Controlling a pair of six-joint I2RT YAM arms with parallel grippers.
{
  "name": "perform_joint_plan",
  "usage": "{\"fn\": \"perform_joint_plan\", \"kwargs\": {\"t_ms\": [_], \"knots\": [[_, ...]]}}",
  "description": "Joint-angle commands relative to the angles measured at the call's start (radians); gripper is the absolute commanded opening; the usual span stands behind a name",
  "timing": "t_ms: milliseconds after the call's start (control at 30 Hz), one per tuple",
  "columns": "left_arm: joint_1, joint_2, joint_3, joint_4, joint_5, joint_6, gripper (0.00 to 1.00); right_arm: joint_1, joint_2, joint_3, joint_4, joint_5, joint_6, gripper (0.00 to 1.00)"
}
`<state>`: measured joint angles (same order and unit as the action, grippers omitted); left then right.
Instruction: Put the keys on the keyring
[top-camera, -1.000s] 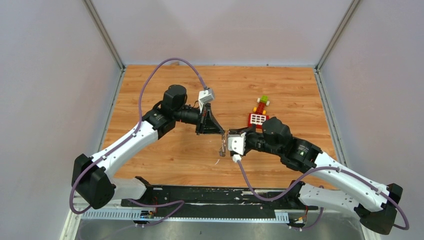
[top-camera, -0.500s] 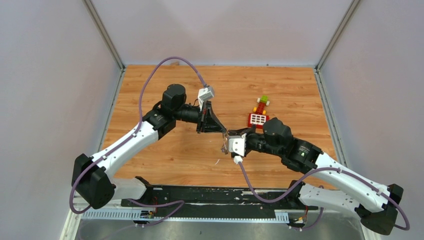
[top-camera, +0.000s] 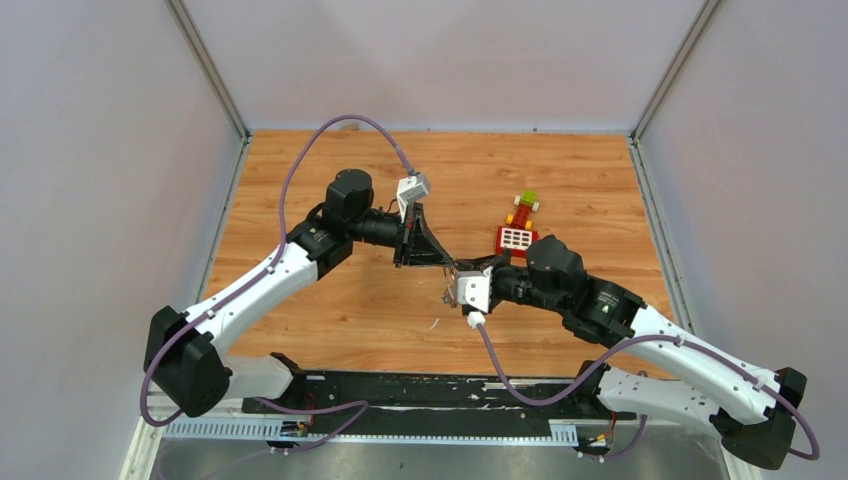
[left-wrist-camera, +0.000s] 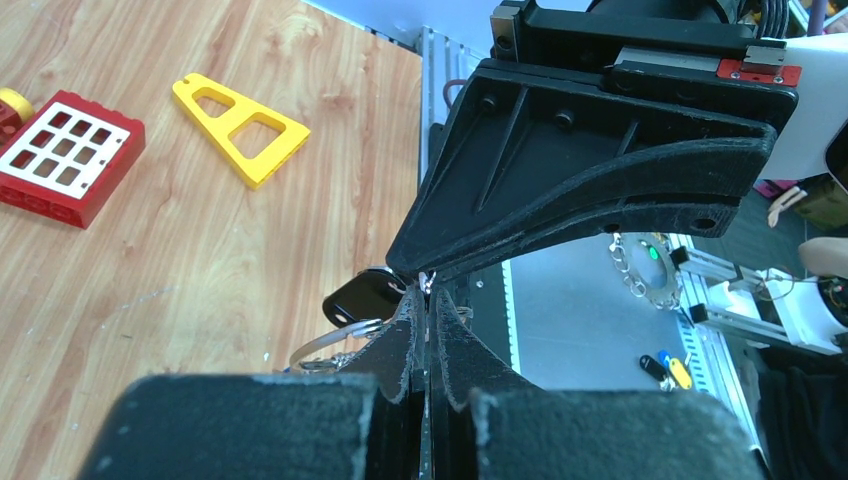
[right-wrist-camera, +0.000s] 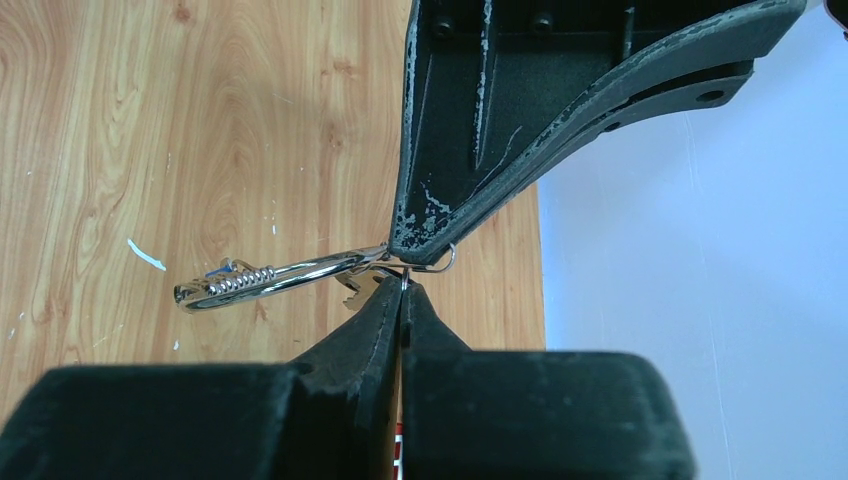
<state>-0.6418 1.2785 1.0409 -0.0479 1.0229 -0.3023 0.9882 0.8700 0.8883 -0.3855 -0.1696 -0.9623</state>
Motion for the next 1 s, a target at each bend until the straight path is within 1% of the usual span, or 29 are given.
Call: {"fn": "perform_joint_plan", "kwargs": {"t_ms": [0, 667, 967], "knots": [[-0.009, -0.001, 0.004, 0.043, 0.014, -0.010, 0.00, 0.009, -0.002, 0.009, 0.046, 0.001, 0.015, 0.00], [-0.015, 0.012, 0.004, 0.043, 0.004, -0.006, 0.00, 0.010, -0.003, 0.019, 0.049, -0.007, 0.025, 0.00], [-0.016, 0.024, 0.012, 0.018, -0.013, 0.008, 0.00, 0.013, 0.003, 0.035, 0.039, -0.013, 0.033, 0.00]]}}
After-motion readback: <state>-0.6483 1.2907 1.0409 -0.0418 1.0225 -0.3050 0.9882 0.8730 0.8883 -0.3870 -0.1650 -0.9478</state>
